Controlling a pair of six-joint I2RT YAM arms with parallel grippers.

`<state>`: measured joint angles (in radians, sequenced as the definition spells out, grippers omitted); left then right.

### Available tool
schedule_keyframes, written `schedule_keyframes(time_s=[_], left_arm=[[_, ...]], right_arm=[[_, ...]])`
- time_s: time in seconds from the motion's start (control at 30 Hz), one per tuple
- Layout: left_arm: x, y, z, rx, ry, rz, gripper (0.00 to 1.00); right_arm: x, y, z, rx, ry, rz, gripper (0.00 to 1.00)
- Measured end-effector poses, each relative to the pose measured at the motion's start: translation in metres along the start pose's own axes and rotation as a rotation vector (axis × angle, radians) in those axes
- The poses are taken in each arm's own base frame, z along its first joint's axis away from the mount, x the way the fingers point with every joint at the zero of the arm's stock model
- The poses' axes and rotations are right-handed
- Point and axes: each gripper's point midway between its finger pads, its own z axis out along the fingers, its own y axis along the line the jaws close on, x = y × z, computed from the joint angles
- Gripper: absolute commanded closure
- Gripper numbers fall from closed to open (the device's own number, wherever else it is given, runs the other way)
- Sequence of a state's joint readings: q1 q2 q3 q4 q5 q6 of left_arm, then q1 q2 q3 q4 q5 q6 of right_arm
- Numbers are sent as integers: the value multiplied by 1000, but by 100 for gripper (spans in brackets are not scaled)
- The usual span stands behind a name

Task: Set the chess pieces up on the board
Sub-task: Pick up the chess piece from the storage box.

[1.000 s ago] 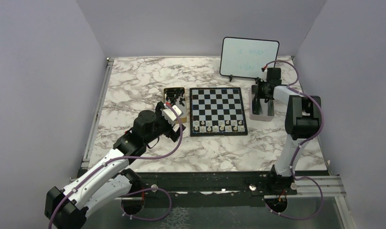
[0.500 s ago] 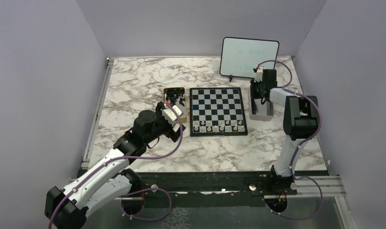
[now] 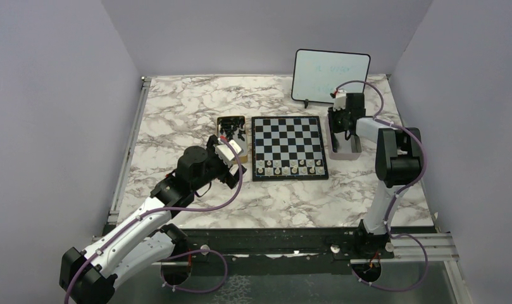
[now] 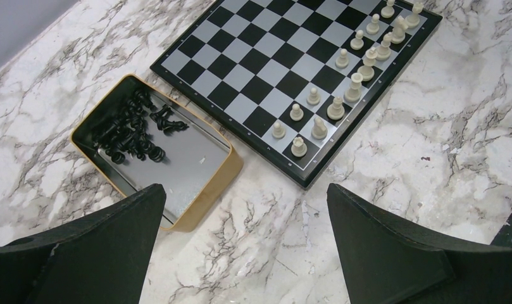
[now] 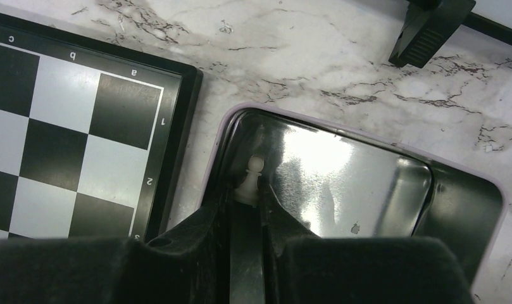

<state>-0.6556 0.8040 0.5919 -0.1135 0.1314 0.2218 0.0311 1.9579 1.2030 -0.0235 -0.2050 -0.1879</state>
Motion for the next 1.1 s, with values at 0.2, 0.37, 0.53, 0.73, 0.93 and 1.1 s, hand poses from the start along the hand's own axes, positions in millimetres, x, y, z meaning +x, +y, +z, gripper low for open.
schedule_keyframes(time_s=[0.2,0.37,0.53,0.73,0.93,1.1], left_arm=[[0,0,0,-1,1,-10,1],[6,2,4,-28,30,-90,1],[4,4,15,-45,102,-193,5],[-14,6,25,-37,134,-278,13],[-31,17,23,-33,127,-373,16],[-61,25,24,-6,83,-487,24]], right_arm=[[6,0,-7,13,40,1,87],[7,-6,-29,70,84,23,87],[-22,-11,-62,126,42,37,87],[-60,1,-105,101,-74,48,86],[-80,51,-141,-77,-192,15,84],[-79,111,-159,-280,-267,-63,84]])
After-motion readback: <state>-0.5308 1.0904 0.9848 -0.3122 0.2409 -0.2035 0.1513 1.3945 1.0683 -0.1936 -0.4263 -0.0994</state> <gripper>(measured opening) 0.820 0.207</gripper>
